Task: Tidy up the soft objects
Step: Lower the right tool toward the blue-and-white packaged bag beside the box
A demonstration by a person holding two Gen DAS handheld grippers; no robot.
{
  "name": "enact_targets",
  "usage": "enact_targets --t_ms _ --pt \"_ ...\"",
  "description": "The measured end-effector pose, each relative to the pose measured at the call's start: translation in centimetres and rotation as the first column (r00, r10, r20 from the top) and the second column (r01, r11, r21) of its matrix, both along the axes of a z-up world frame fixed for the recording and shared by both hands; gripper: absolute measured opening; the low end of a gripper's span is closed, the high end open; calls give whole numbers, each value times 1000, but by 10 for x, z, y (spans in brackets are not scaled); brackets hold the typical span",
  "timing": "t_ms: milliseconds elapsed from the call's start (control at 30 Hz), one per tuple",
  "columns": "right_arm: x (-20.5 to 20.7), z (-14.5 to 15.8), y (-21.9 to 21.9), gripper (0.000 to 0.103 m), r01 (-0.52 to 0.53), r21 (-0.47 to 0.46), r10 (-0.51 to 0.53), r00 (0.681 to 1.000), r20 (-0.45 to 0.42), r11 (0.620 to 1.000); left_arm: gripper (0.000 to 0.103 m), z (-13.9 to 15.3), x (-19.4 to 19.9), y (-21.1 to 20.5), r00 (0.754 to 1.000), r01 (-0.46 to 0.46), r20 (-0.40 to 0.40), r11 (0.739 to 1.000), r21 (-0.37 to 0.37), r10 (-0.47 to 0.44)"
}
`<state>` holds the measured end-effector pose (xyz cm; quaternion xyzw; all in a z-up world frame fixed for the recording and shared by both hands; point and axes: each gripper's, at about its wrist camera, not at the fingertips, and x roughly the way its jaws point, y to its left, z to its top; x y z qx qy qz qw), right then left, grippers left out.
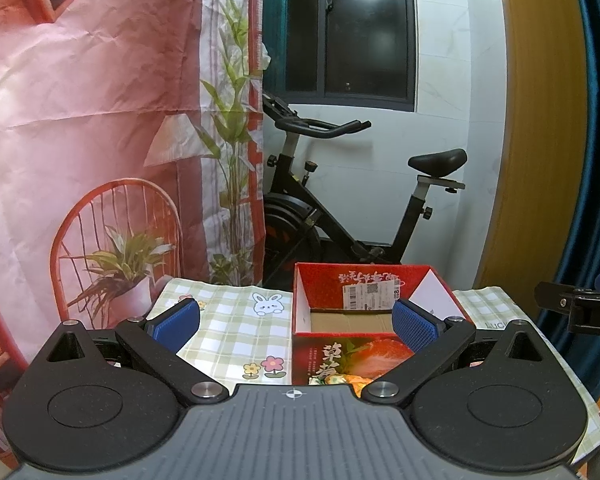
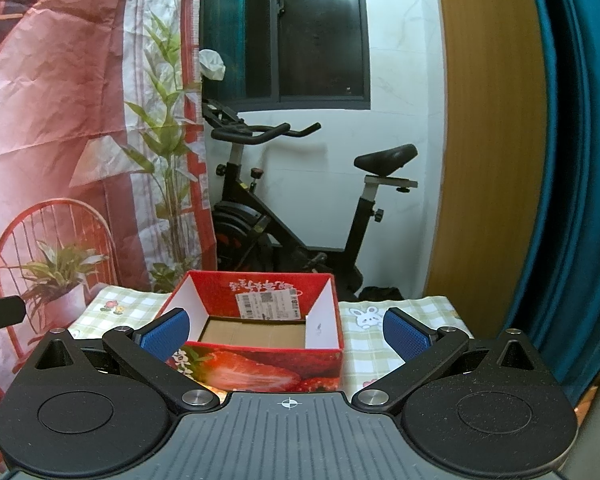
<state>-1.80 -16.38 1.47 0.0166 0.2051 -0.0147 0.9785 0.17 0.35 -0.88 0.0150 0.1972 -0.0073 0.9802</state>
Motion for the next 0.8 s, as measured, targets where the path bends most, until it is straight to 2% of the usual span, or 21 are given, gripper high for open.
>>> enact_targets --t_ms 200,300,433,533,667,800 --pt "4 -11 -3 103 -15 21 15 1000 -4 1000 103 -11 6 4 1000 -1 -14 999 -46 0" --pt "10 -24 -6 103 -28 43 28 1000 -9 999 103 -22 10 9 1000 -11 7 996 -88 12" --pt "24 -47 -11 103 -47 60 48 999 -14 997 103 -42 18 22 999 -27 33 978 -205 35" --pt "32 -64 -11 103 -63 37 63 998 5 997 103 -56 30 31 997 -79 1 958 -275 83" --pt "45 -87 -6 103 -75 -19 75 997 -14 997 103 -73 44 35 994 -110 -10 961 -255 111" --pt "53 -109 -5 103 -93 -12 93 996 -1 996 103 -87 57 35 993 -115 -56 968 -222 105"
